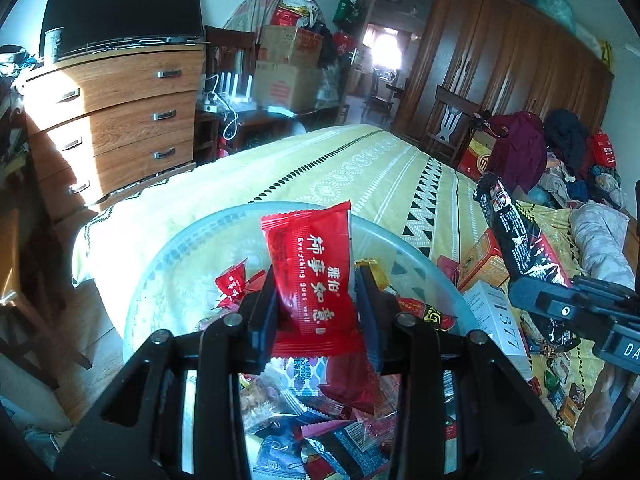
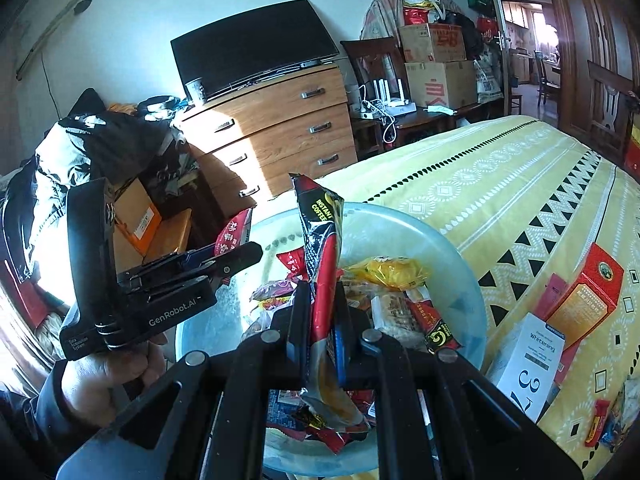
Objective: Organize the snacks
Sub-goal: 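Hold the red packet over the bowl and open the left tool while the right releases the stick packet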
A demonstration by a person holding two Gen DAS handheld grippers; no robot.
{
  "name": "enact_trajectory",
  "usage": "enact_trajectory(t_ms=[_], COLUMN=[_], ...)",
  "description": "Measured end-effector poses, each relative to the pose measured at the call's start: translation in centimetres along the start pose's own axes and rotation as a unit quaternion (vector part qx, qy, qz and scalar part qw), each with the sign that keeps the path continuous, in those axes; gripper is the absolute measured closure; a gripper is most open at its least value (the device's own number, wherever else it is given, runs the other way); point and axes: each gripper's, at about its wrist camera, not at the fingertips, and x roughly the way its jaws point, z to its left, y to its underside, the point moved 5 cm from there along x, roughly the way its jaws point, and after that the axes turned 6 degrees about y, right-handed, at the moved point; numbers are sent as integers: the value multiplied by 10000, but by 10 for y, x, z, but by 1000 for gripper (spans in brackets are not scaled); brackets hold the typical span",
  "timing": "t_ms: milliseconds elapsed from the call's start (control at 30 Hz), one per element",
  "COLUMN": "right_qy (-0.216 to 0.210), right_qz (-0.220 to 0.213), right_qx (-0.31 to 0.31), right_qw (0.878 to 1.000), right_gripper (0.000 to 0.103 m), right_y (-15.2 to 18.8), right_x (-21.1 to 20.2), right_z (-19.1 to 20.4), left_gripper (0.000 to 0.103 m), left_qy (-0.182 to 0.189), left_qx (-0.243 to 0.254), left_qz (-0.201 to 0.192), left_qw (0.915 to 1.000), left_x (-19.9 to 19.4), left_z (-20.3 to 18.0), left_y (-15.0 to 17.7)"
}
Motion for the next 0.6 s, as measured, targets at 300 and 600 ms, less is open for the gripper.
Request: enact_trajectory(t_ms=[300,600], right_qy=[14,58], right_qz=[89,114], right_qx=[13,-7], right_qw=[10000,9999], right_gripper=[91,91], right_y=[2,2], right_x=[6,7], right_z=[-3,-1], left_gripper=[66,66], left_qy=[10,0], left_qx=[16,17], left_qz=[23,27], left_qw=[10000,10000], left_x=[1,0], left_z=[-2,-3], left_y=[0,0])
